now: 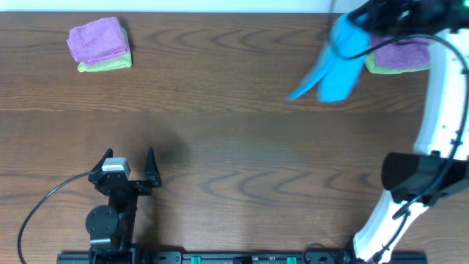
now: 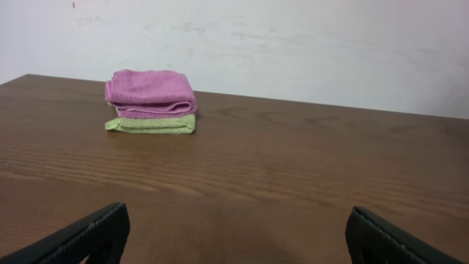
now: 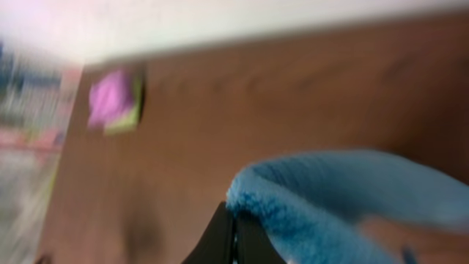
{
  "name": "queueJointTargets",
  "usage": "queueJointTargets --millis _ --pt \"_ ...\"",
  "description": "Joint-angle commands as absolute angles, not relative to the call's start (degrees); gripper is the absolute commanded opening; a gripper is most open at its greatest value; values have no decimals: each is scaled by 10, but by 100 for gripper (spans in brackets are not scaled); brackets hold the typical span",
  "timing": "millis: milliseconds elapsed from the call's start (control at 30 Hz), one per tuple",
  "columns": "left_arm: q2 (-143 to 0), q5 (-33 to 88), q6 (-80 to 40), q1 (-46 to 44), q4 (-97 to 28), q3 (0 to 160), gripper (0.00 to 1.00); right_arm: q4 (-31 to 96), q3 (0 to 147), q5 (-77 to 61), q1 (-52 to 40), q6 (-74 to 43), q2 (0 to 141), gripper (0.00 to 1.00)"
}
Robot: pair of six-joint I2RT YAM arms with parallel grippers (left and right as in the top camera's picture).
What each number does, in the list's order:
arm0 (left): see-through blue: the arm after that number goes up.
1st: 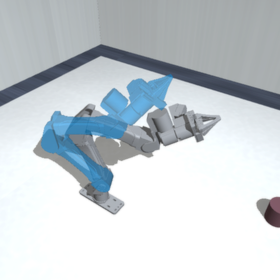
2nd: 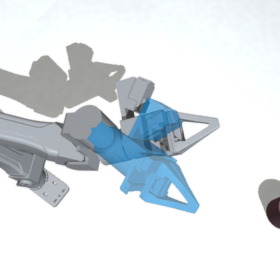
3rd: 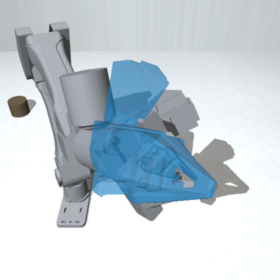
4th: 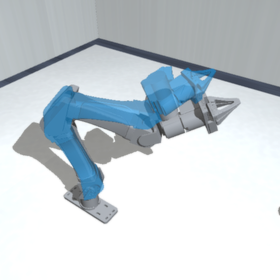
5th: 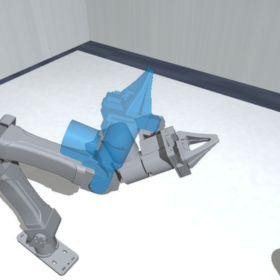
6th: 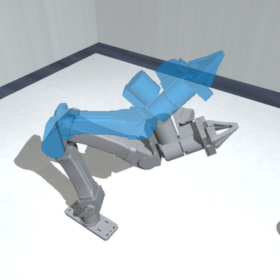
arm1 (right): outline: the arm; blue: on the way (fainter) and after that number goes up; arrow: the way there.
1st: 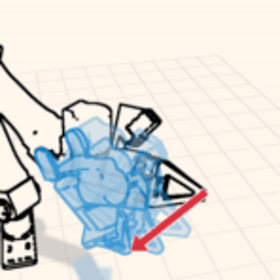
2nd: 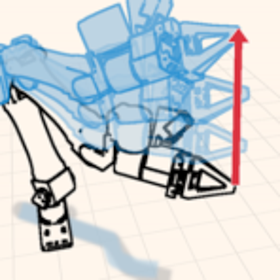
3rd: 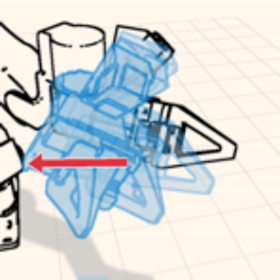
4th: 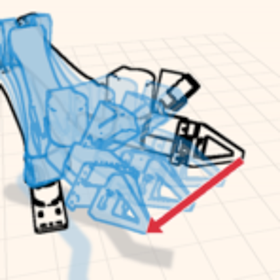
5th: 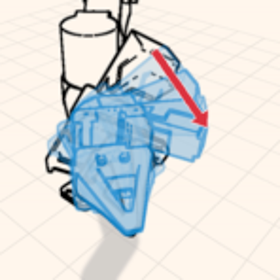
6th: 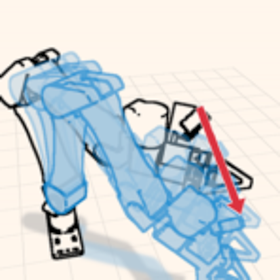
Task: Fold the cloth
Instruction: 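Lift the blue cloth and pull it left toward table center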
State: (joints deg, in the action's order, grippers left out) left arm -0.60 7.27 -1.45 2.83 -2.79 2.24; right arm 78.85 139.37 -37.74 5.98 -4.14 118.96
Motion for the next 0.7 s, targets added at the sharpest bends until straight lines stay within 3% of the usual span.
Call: queueJointTargets --millis 0,33,133,467,667 --pt "-2 71 -8 26 -37 3 95 842 1399 -354 9 68 1176 58" --pt "-2 71 -8 26 -37 3 95 860 1399 -291 -3 71 1177 99" --pt "-2 71 -8 26 -37 3 96 890 1398 -160 -22 26 1178 99" --pt "-2 71 -8 26 -37 3 95 973 1393 -148 -41 73 1178 100" --pt "-2 71 -8 26 -37 3 95 946 1280 -110 -58 73 1178 96"
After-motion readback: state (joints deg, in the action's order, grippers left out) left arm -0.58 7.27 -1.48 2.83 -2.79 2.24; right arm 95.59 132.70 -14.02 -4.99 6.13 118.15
